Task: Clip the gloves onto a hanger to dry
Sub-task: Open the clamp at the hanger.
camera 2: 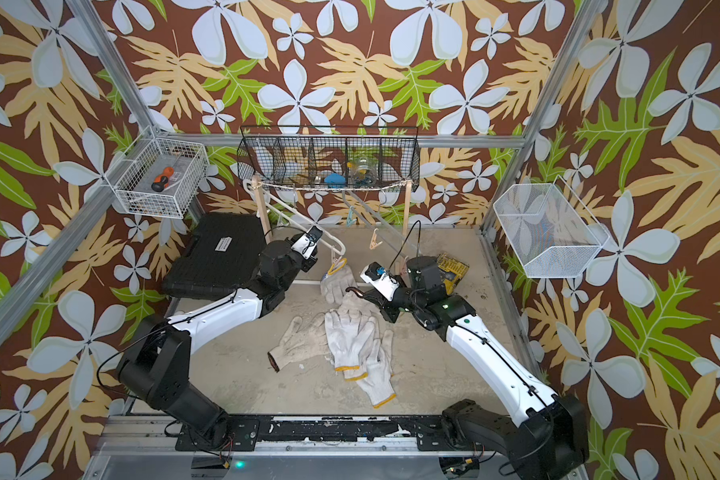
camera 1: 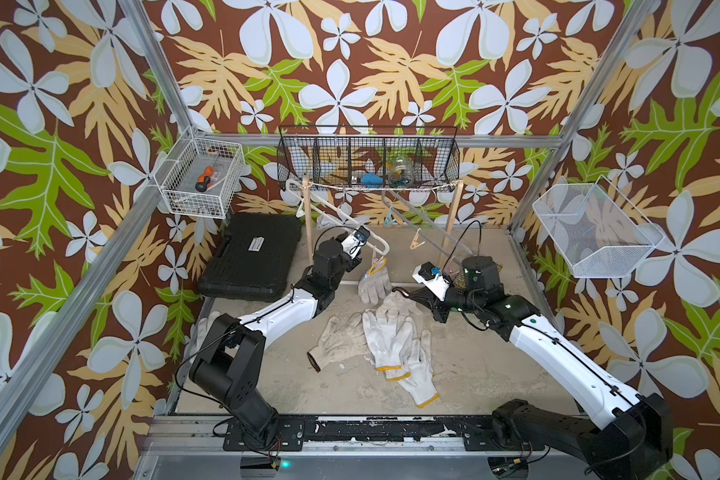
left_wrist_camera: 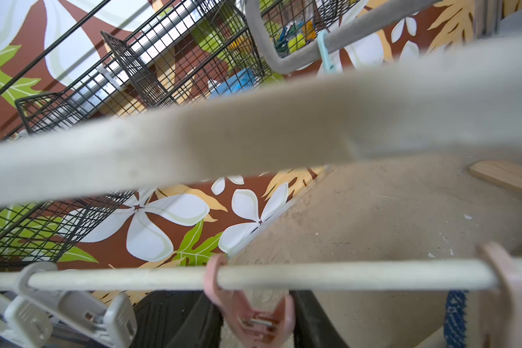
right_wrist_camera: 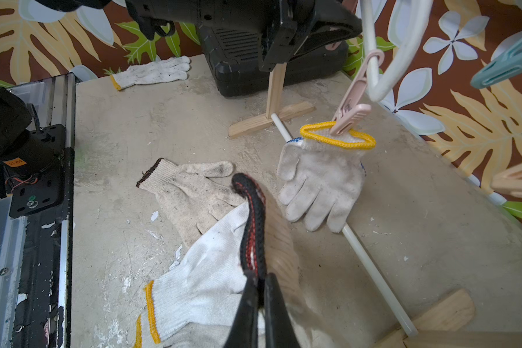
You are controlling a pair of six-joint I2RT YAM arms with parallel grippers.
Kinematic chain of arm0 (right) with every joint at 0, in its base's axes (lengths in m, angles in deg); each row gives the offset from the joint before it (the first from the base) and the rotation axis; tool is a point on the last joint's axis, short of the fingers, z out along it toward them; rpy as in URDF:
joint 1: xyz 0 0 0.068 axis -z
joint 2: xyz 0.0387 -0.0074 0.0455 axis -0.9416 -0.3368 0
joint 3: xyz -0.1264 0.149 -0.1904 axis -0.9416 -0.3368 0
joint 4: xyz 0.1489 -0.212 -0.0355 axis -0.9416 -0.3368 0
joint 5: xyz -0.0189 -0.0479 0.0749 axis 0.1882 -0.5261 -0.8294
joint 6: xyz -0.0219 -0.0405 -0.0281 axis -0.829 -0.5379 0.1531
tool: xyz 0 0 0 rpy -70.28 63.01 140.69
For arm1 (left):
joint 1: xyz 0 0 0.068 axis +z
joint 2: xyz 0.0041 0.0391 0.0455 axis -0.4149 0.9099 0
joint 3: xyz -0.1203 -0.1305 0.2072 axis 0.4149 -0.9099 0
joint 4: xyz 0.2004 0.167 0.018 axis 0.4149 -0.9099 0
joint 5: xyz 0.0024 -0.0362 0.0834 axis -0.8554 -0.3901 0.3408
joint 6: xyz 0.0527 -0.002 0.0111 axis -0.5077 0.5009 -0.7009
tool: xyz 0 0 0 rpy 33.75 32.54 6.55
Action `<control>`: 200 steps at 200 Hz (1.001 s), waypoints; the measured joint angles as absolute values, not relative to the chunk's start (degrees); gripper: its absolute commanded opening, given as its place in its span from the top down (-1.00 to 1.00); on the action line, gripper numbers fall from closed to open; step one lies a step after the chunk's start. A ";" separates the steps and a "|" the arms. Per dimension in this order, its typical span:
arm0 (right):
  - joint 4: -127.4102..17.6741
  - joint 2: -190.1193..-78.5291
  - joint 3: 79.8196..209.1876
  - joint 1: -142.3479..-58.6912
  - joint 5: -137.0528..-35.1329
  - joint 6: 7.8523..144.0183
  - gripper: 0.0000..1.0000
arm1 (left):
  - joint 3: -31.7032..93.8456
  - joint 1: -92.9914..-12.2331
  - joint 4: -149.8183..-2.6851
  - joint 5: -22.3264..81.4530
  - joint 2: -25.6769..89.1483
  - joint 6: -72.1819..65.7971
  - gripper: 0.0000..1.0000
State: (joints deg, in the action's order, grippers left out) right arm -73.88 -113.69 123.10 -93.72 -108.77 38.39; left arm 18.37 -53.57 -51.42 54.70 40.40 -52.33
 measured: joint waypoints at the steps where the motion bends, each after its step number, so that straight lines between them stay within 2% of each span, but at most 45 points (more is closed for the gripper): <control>1: -73.88 -113.69 123.10 -93.69 -108.77 38.39 1.00 | 18.35 -53.53 -51.51 54.59 40.34 -52.25 0.29; 131: -75.15 -117.77 128.98 -91.68 -103.76 40.68 1.00 | 17.36 -47.08 -64.51 25.32 32.03 -41.56 0.38; 200: -76.73 -124.51 133.42 -91.44 -105.32 40.97 1.00 | 17.34 -46.14 -67.96 15.16 30.81 -38.70 0.48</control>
